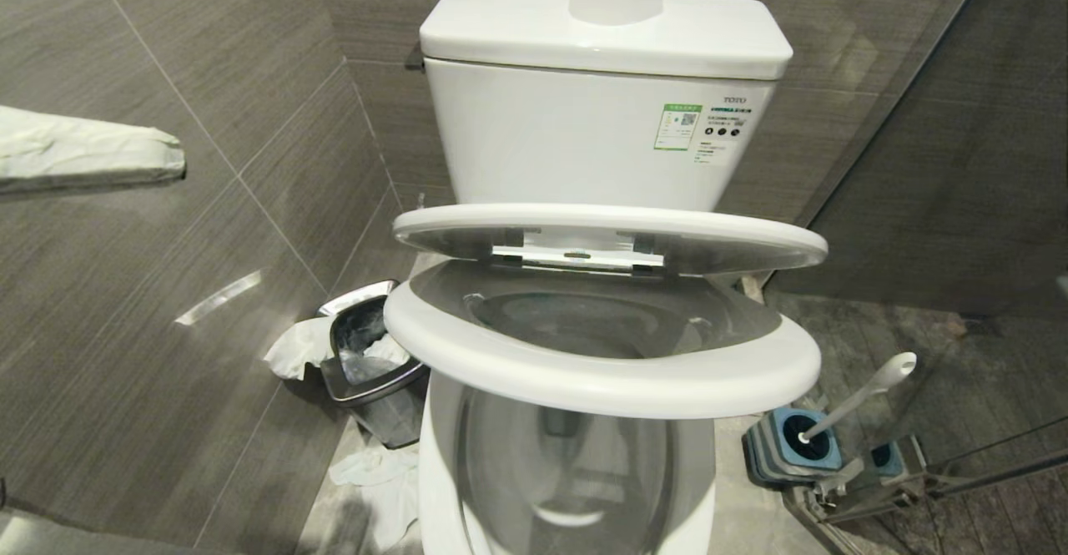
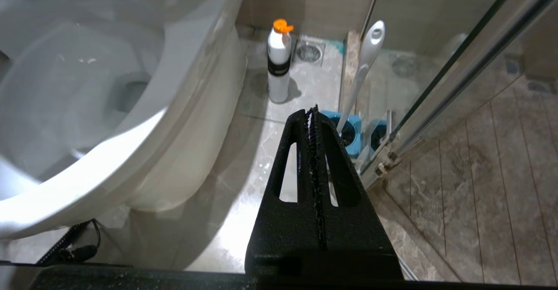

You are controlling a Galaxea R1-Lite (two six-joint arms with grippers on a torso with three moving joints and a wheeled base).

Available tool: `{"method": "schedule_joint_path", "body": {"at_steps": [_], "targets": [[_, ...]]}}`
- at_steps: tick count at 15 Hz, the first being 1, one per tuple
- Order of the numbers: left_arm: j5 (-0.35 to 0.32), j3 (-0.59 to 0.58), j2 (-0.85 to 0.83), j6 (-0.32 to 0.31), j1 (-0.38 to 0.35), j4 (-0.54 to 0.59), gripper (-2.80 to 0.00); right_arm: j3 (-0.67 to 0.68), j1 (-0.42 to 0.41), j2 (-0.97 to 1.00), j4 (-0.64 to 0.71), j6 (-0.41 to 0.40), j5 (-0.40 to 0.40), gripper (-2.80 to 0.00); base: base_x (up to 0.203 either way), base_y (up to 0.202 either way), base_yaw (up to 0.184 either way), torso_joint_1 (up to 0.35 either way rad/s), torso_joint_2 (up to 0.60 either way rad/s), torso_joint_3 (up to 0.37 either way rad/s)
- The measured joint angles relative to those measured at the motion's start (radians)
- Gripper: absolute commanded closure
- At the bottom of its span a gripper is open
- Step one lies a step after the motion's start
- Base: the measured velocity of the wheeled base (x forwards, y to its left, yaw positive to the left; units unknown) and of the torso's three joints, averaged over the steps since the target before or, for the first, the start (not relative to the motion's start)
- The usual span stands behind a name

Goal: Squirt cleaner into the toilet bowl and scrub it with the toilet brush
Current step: Close the toilet lid

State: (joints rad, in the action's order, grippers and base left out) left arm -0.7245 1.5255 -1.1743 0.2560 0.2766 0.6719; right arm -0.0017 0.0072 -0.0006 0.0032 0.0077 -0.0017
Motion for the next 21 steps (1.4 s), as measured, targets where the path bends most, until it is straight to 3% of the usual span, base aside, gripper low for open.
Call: {"method": "schedule_joint_path", "body": {"at_steps": [8,10,11,14,15,21], "targets": [[-0.003,0.004,-0.007,-0.001,0.018,0.002,0.00,0.000,0.000,0.000,0.000,0.000,0.000,0.00,0.000,0.000,0.000,0.003,0.00,0.070],[0.011,0.009,-0.029,-0.029,0.040,0.004,0.00,0.000,0.000,0.000,0.000,0.000,0.000,0.00,0.000,0.000,0.000,0.000,0.00,0.000],[0.037,0.019,-0.047,-0.069,0.051,0.003,0.00,0.000,0.000,0.000,0.000,0.000,0.000,0.00,0.000,0.000,0.000,0.000,0.00,0.000],[0.185,0.060,-0.139,-0.281,0.108,-0.017,0.00,0.000,0.000,0.000,0.000,0.000,0.000,0.00,0.000,0.000,0.000,0.000,0.00,0.000],[0.227,0.078,-0.176,-0.325,0.131,-0.043,0.00,0.000,0.000,0.000,0.000,0.000,0.000,0.00,0.000,0.000,0.000,0.000,0.00,0.000],[0.397,0.109,-0.383,-0.378,0.199,-0.241,0.00,0.000,0.000,0.000,0.000,0.000,0.000,0.00,0.000,0.000,0.000,0.000,0.00,0.000]]}}
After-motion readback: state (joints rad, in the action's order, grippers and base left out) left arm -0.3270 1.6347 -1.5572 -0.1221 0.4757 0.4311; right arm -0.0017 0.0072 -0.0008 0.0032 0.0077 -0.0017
